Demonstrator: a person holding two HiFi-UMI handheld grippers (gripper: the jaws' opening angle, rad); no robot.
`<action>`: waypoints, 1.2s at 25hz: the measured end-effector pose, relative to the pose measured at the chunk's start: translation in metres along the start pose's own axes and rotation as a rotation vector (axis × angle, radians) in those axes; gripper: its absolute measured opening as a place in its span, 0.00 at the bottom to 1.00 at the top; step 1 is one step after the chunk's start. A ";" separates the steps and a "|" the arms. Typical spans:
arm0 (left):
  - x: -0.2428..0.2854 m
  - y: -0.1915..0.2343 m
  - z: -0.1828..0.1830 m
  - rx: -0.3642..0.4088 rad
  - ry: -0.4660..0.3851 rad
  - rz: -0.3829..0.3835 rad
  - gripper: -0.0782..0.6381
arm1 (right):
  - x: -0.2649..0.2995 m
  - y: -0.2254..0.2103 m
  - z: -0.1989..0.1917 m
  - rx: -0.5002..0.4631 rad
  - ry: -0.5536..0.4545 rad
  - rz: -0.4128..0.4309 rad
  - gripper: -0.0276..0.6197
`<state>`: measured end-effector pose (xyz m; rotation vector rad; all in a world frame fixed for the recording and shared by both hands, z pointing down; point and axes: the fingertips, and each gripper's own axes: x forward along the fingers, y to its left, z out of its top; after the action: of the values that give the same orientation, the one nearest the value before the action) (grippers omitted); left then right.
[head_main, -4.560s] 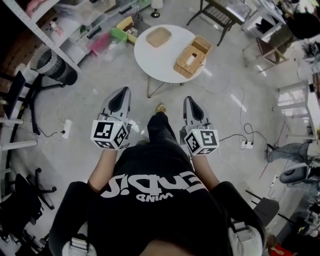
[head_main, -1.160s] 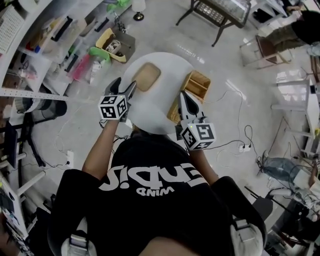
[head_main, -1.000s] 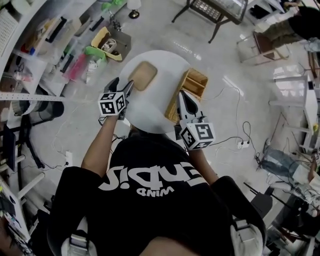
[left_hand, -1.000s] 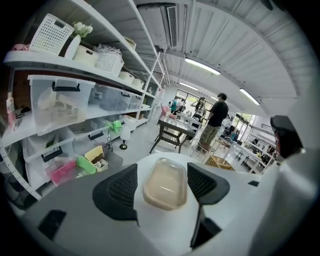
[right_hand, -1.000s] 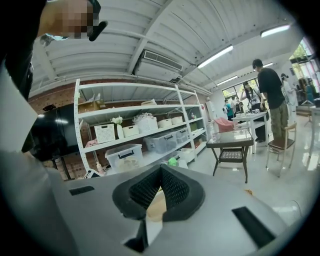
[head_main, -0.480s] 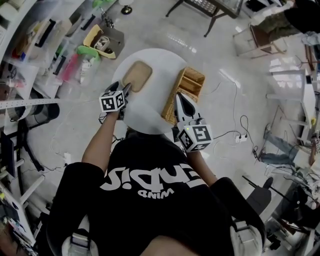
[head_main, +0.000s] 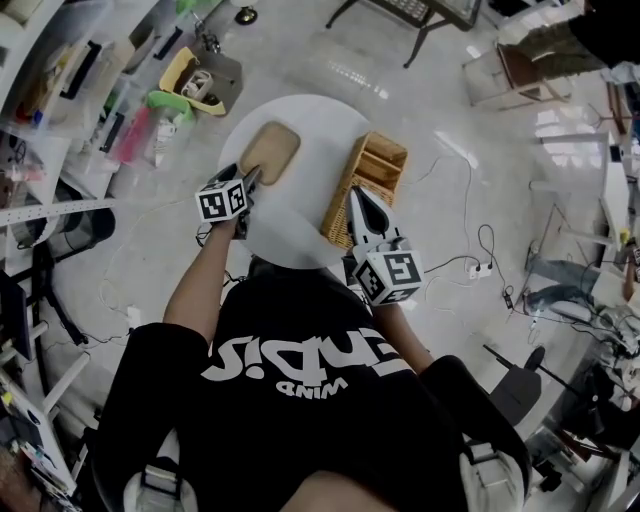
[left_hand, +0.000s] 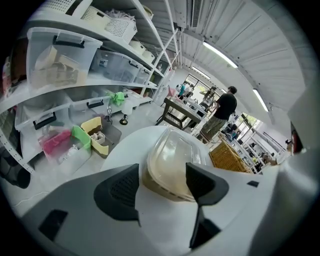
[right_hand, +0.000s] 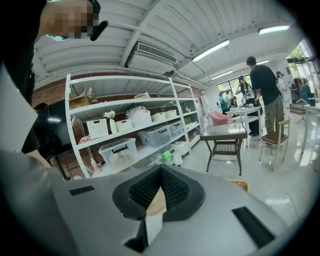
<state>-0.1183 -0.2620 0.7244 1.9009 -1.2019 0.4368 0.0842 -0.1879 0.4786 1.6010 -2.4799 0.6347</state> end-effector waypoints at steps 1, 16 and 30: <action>0.001 -0.001 0.000 -0.005 0.002 -0.006 0.50 | 0.000 0.000 0.000 -0.001 0.001 -0.001 0.04; -0.006 -0.005 0.010 0.052 -0.010 0.043 0.42 | -0.004 -0.002 -0.002 0.000 -0.001 0.005 0.04; -0.020 -0.001 0.006 0.053 -0.001 0.109 0.34 | -0.019 0.001 -0.005 -0.007 -0.019 0.020 0.04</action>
<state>-0.1279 -0.2550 0.7067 1.8862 -1.3109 0.5306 0.0904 -0.1700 0.4763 1.5895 -2.5116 0.6159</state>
